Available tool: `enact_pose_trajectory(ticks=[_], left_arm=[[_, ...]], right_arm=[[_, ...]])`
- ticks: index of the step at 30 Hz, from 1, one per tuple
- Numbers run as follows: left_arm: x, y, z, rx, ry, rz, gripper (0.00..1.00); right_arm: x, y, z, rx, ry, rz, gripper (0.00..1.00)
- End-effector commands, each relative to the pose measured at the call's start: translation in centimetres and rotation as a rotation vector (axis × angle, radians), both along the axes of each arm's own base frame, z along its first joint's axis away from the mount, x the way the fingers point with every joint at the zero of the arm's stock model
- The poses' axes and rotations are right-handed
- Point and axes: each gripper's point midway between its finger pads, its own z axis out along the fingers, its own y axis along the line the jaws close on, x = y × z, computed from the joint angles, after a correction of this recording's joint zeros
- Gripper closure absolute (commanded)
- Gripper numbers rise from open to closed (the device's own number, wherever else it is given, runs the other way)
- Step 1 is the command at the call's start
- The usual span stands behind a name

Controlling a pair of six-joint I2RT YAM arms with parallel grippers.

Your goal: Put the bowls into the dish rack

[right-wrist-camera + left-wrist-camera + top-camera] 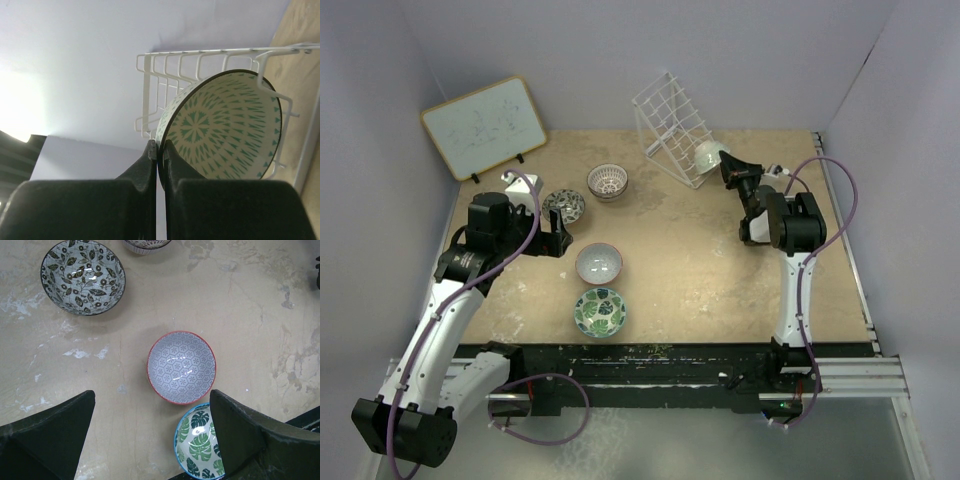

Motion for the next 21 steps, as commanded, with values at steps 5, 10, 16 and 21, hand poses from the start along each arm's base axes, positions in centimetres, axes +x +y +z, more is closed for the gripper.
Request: enact_pose_trajectory(ticks=[5, 10, 16, 21], left_arm=[[0.3, -0.6, 1.3, -0.031, -0.054, -0.020, 0.01], [0.3, -0.7, 1.2, -0.034, -0.053, -0.022, 0.01], [0.1, -0.7, 1.3, -0.037, -0.056, -0.023, 0.01], [0.2, -0.7, 1.3, -0.038, -0.056, -0.022, 0.01]], right_arm=[[-3.7, 1.8, 3.8, -0.041, -0.245, 0.069, 0.83], [-4.0, 1.9, 3.1, -0.043, -0.221, 0.071, 0.68], [-4.3, 2.1, 2.7, -0.059, -0.215, 0.090, 0.61], [-4.3, 2.4, 4.7, -0.077, -0.268, 0.103, 0.57]])
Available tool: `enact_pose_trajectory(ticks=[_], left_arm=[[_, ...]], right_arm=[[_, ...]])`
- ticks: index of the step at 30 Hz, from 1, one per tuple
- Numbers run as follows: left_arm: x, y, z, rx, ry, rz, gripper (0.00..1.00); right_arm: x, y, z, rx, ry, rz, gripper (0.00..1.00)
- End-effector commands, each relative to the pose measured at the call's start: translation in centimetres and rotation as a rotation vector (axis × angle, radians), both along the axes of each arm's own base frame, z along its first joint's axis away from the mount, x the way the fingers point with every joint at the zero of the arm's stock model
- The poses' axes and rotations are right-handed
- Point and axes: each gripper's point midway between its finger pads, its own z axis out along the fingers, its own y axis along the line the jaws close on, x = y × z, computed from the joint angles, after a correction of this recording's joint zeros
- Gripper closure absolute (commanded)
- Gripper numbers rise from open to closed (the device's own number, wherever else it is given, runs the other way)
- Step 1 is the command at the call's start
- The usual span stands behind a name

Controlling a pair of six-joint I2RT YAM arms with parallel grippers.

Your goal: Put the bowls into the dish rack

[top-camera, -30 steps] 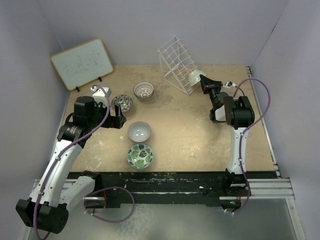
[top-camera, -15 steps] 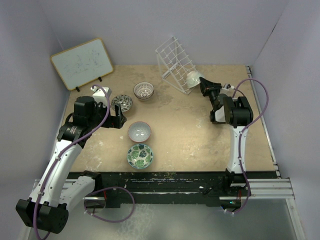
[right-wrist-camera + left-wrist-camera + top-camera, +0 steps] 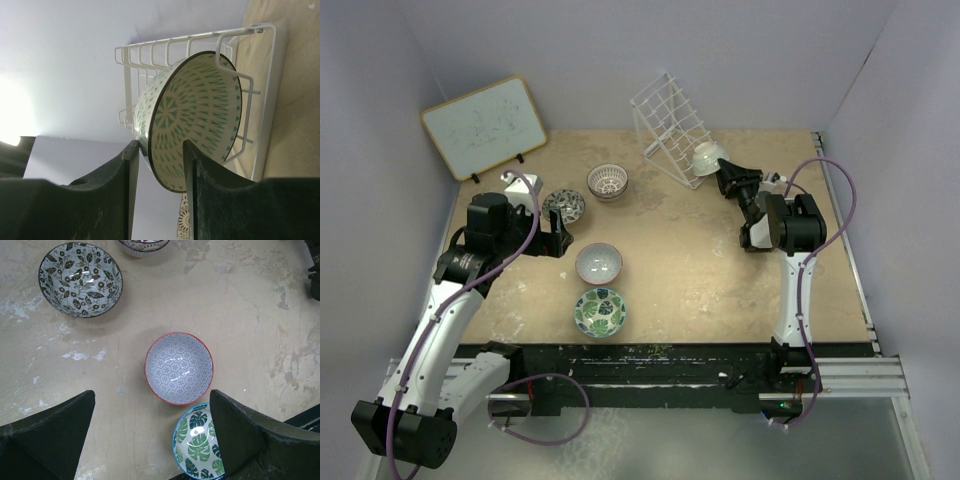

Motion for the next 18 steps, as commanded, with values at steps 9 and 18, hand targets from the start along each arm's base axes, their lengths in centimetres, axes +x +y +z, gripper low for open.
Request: enact_pose_trajectory(ticks=[9, 18], left_arm=[[0.2, -0.6, 1.4, -0.037, -0.050, -0.015, 0.01], [0.0, -0.6, 1.8, -0.041, -0.054, -0.011, 0.01]], right_arm=[[-3.4, 2.1, 7.9, -0.026, -0.329, 0.090, 0.48], [-3.7, 2.1, 11.5, -0.025, -0.402, 0.097, 0.44]])
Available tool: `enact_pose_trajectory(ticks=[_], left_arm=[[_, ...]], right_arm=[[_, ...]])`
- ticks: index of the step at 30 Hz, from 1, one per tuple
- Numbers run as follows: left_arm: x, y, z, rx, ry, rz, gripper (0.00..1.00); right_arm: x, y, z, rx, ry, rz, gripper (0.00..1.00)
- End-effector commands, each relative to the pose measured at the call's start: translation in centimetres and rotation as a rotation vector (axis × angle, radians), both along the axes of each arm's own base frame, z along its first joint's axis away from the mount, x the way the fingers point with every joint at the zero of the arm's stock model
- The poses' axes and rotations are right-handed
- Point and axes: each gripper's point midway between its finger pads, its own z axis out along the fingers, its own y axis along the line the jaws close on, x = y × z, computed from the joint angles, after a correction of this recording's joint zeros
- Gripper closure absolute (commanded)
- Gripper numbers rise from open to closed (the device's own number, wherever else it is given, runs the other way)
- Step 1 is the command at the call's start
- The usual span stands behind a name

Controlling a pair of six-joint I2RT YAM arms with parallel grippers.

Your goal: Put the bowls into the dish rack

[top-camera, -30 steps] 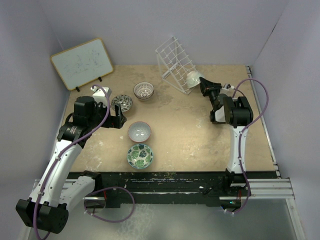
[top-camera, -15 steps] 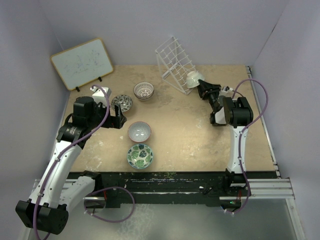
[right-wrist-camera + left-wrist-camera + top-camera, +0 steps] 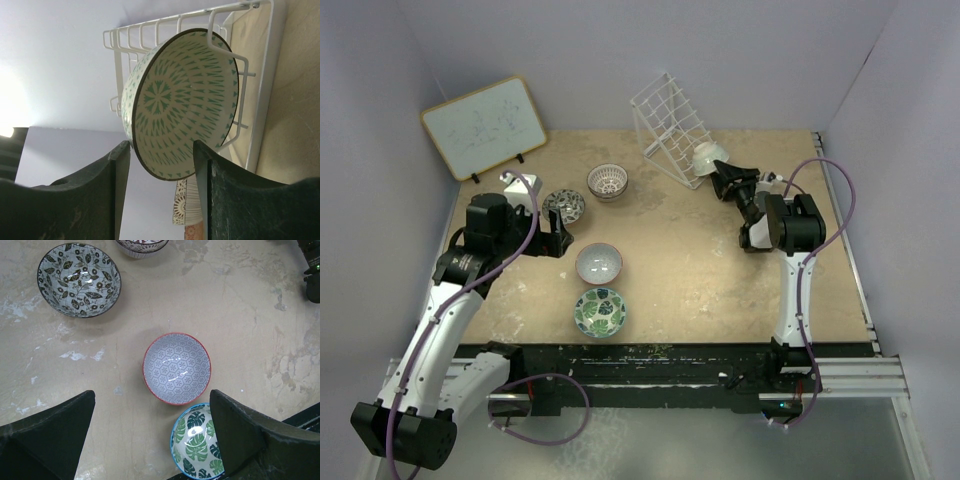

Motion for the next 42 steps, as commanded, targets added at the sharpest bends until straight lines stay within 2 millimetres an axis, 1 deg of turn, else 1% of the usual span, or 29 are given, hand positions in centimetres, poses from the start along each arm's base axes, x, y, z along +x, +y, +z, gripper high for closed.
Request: enact_pose_trajectory(ticks=[1, 7, 12, 18, 22, 26, 35, 42], left_arm=[[0.2, -0.5, 1.6, -0.026, -0.052, -0.015, 0.01], [0.1, -0.6, 2.1, -0.039, -0.060, -0.018, 0.01], [-0.1, -0.7, 2.2, -0.042, -0.061, -0.019, 0.01], [-0.2, -0.6, 2.2, -0.045, -0.059, -0.017, 0.01], [-0.2, -0.6, 2.1, -0.043, -0.055, -0.016, 0.01], [-0.1, -0.6, 1.8, -0.040, -0.048, -0.014, 0.01], [0.0, -0.7, 1.8, -0.048, -0.046, -0.014, 0.01], [0.0, -0.6, 1.9, -0.048, -0.048, -0.007, 0.01]], right_arm=[[-3.4, 1.0, 12.0, 0.001, -0.418, 0.046, 0.44], [-4.0, 0.4, 13.0, -0.006, -0.427, 0.036, 0.42], [-3.8, 0.2, 13.3, 0.000, -0.435, 0.045, 0.41], [-3.5, 0.2, 12.6, 0.009, -0.422, 0.052, 0.41], [-3.0, 0.4, 10.9, 0.013, -0.393, 0.066, 0.40], [-3.1, 0.4, 9.8, 0.004, -0.369, 0.062, 0.40], [-3.9, 0.4, 9.6, -0.007, -0.353, 0.061, 0.38], [-4.8, -0.2, 10.8, -0.018, -0.359, 0.044, 0.36]])
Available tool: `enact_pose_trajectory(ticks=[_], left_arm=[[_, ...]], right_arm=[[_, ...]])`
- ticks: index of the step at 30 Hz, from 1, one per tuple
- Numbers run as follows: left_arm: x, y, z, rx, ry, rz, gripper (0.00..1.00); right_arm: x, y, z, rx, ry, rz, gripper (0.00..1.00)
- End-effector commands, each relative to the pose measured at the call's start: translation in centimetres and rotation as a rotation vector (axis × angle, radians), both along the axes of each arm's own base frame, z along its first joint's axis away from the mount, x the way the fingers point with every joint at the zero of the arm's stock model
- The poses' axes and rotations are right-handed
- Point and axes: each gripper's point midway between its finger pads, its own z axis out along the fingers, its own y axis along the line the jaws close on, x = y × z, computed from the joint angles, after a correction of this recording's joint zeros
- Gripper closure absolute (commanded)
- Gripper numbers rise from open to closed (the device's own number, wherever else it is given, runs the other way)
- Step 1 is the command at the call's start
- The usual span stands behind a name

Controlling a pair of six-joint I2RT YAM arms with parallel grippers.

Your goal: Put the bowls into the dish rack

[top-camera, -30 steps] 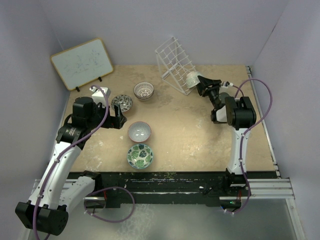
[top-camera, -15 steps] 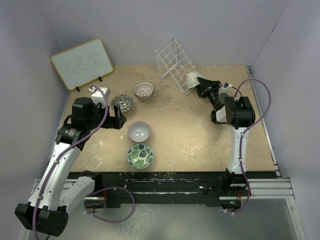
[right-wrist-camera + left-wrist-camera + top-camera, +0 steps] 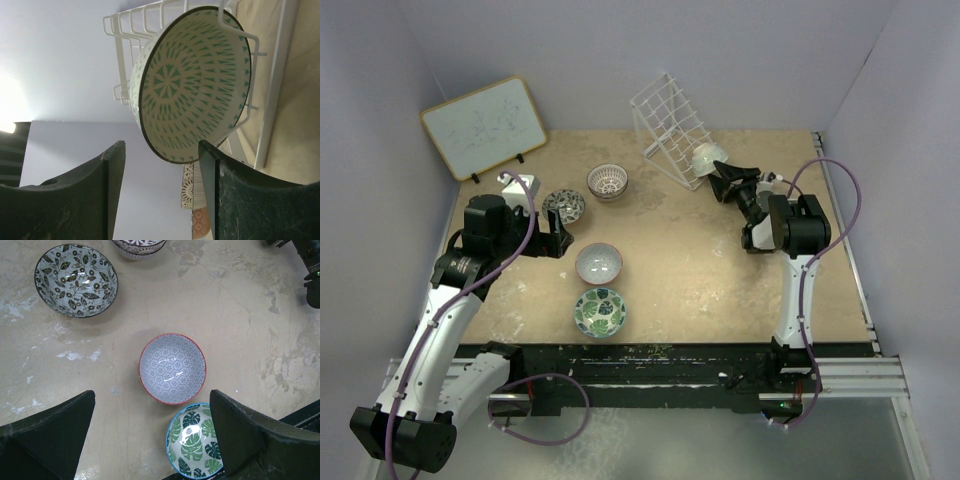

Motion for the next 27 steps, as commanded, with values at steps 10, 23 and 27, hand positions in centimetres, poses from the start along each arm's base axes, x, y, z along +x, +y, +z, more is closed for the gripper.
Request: enact_pose_trajectory(ticks=[10, 23, 27], left_arm=[[0.4, -0.5, 2.3, -0.041, -0.052, -0.001, 0.01], [0.7, 0.2, 5.8, -0.017, -0.111, 0.026, 0.01], [0.7, 0.6, 6.7, -0.008, -0.132, 0.040, 0.01]], right_arm=[[-5.6, -1.9, 10.4, -0.045, -0.357, -0.010, 0.28], [-13.2, -0.3, 12.2, -0.127, -0.315, 0.094, 0.23], [-14.7, 0.4, 12.3, -0.195, -0.286, 0.124, 0.23]])
